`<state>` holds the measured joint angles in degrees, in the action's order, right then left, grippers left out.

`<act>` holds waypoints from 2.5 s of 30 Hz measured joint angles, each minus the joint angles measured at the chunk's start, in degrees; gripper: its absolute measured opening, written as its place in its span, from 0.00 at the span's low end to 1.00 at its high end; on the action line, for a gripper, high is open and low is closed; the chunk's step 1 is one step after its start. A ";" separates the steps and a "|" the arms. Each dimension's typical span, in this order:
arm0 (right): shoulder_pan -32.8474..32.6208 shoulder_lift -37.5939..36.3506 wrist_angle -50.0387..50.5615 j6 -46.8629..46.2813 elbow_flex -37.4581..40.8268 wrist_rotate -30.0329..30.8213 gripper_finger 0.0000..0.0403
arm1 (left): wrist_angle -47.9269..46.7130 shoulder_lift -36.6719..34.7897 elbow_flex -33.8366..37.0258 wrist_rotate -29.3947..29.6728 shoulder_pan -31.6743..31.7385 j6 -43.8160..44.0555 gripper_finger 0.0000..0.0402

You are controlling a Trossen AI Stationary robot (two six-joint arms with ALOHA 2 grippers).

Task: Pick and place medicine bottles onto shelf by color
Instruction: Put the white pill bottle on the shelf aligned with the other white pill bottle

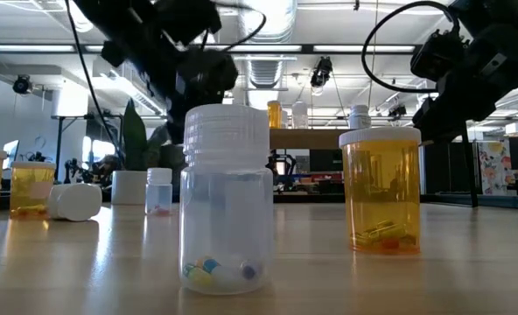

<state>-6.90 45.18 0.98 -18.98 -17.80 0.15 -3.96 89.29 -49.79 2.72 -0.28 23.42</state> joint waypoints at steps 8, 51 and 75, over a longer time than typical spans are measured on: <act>-0.99 8.25 -14.36 5.81 1.95 -0.10 0.20 | -14.48 -0.85 -0.24 8.23 -1.18 5.28 0.00; 0.26 43.24 -23.62 7.83 -20.56 14.06 0.63 | 19.34 10.02 -2.84 18.64 -2.55 -12.83 0.00; -0.15 34.56 -6.64 10.44 -22.30 19.32 0.52 | 32.01 16.24 4.08 28.55 -11.32 -6.62 0.00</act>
<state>-7.05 79.73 -5.65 -8.55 -40.11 19.48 28.05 105.54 -45.71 31.27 -11.60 16.80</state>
